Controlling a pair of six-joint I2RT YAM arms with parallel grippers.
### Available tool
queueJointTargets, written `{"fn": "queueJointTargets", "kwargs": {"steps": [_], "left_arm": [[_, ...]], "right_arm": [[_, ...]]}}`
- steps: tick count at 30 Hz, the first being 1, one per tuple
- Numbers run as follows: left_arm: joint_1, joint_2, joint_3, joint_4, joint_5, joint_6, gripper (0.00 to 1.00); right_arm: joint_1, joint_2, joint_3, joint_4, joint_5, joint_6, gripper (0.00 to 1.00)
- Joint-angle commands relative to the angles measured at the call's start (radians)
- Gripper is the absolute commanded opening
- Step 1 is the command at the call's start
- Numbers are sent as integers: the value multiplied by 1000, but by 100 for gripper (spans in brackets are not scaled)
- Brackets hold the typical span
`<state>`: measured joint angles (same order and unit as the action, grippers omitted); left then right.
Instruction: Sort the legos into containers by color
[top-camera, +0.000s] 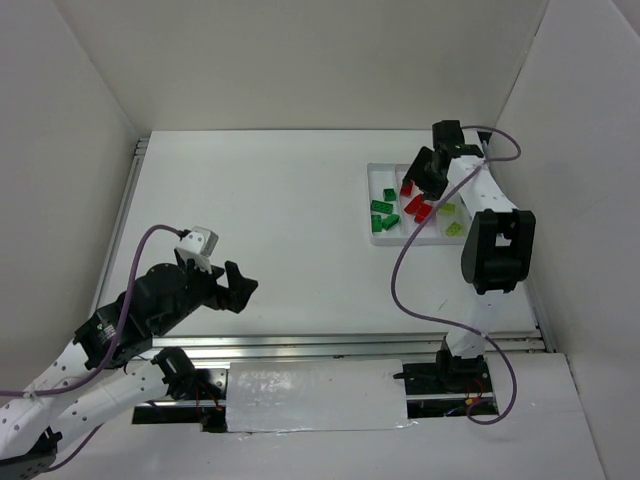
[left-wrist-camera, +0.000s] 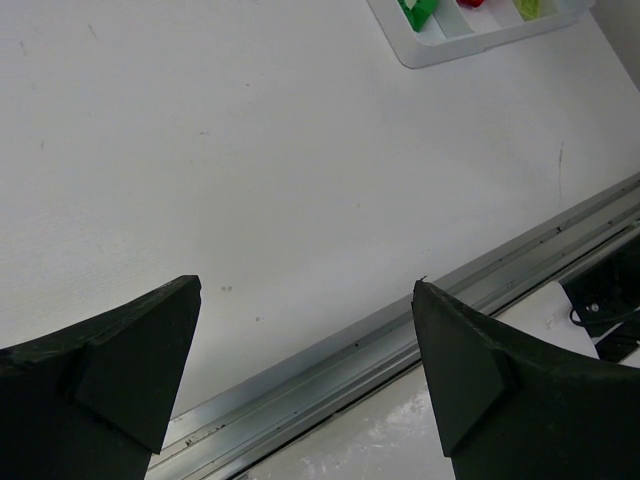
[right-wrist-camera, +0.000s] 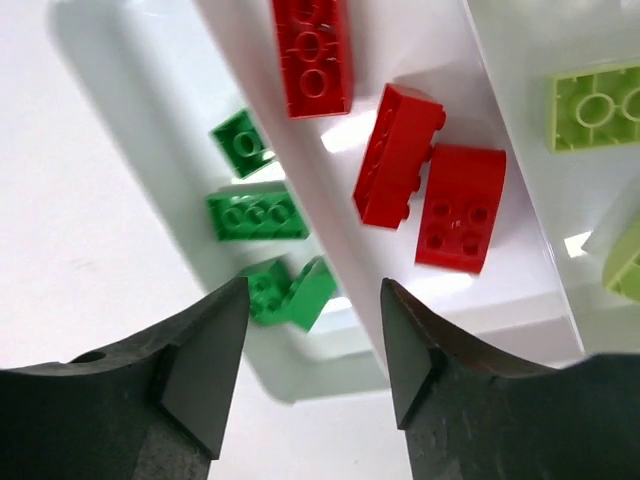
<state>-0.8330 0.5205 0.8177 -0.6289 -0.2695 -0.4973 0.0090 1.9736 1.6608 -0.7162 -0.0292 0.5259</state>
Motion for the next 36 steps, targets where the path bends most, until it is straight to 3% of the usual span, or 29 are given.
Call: {"fn": "queueJointTargets", "kwargs": {"steps": [1,6,7,8,12,20,27,36], "left_arm": [[2,10,18,-6,-82,-13,100],[75,50,44,-60,-210,-73,99],[92,55,47,-72,-224,-79,99],[113,65,51,-80,-250,-93,100],[216,88,74,-129,-329,-138,100],[233,73,175,-235,-441,-169,100],[235,-17,333,-391,-537,-132,99],[235,-128,439,-529,-502,-96,100]], "right_arm": [[11,-168,-28,20,-12,-13,64],[57,-405,-170,43,53,-46,81],[87,-488,-188,40,78,-49,97],[106,-531,-231,41,101,-61,100],[184,-792,-341,15,217,-72,100],[345,-1263,-518,-38,344,-60,100],[408,-1444,-460,-205,371,-40,100],[408,-1541,-335,-397,333,-83,100]]}}
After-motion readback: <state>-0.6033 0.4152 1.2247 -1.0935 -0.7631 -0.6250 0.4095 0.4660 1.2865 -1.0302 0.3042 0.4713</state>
